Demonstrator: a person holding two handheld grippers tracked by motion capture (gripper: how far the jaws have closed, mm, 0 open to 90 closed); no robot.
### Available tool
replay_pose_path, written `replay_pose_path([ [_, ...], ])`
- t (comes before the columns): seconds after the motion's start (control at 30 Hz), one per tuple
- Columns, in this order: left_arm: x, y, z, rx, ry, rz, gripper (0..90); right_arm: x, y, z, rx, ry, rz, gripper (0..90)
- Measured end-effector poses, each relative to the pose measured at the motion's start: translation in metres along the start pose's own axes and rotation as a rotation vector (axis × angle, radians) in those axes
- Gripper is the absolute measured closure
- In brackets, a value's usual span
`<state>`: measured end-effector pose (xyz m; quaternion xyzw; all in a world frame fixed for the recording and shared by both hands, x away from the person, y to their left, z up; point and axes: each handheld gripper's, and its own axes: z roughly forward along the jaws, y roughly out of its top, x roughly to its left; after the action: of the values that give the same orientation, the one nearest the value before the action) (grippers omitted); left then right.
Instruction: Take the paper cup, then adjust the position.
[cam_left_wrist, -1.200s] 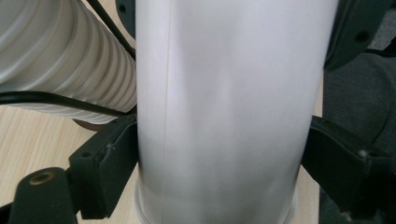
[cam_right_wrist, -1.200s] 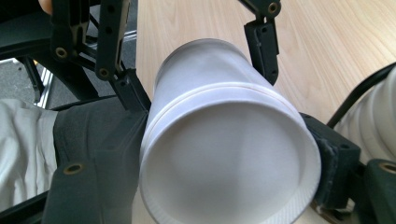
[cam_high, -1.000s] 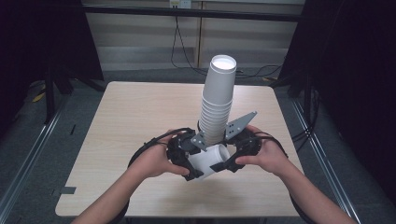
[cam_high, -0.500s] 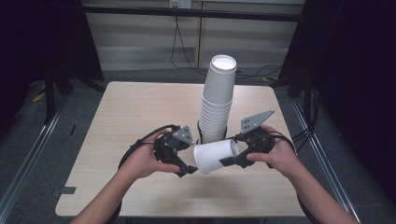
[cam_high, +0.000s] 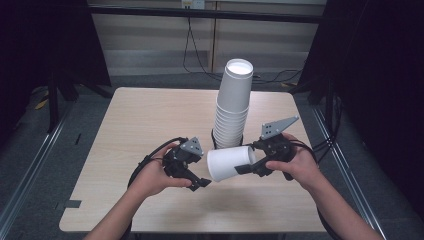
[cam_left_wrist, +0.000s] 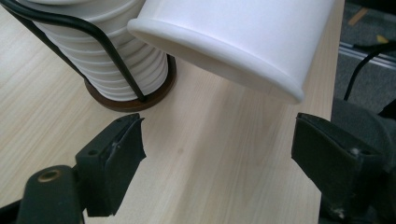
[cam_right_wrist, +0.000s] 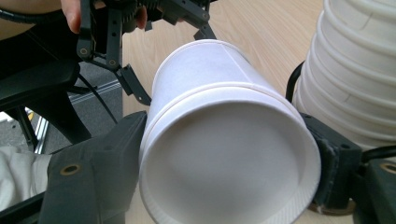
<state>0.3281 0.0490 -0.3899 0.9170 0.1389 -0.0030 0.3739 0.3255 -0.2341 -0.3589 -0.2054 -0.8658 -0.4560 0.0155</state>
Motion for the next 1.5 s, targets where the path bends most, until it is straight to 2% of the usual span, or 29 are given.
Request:
replay_pose_path([
  [0.17, -0.001, -0.003, 0.003, -0.021, -0.004, -0.011, 16.8, 0.001, 0.002, 0.005, 0.0, 0.01, -0.006, 23.8],
  [0.3, 0.0, -0.004, 0.005, -0.028, -0.008, -0.002, 16.8, 0.002, 0.004, 0.009, -0.002, 0.017, -0.008, 23.7],
  [0.37, 0.001, -0.005, 0.008, -0.037, -0.015, -0.014, 16.2, 0.003, 0.005, 0.01, -0.005, 0.025, -0.009, 23.7],
  [0.47, 0.001, -0.007, 0.008, -0.043, -0.008, -0.014, 16.5, 0.003, 0.006, 0.011, -0.003, 0.017, -0.014, 23.7],
  [0.53, 0.001, -0.008, 0.009, -0.058, -0.019, -0.02, 15.6, 0.004, 0.007, 0.013, -0.006, 0.031, -0.015, 23.7],
  [0.83, 0.002, -0.008, 0.01, -0.074, -0.018, -0.004, 13.1, 0.004, 0.005, 0.015, -0.002, 0.045, -0.013, 23.8],
  [0.97, 0.002, -0.006, 0.009, -0.067, -0.012, 0.02, 12.6, 0.004, 0.004, 0.016, 0.0, 0.051, -0.012, 23.7],
  [1.5, 0.004, -0.007, 0.007, -0.084, -0.013, 0.025, 11.0, 0.003, 0.004, 0.017, -0.006, 0.062, -0.014, 23.7],
])
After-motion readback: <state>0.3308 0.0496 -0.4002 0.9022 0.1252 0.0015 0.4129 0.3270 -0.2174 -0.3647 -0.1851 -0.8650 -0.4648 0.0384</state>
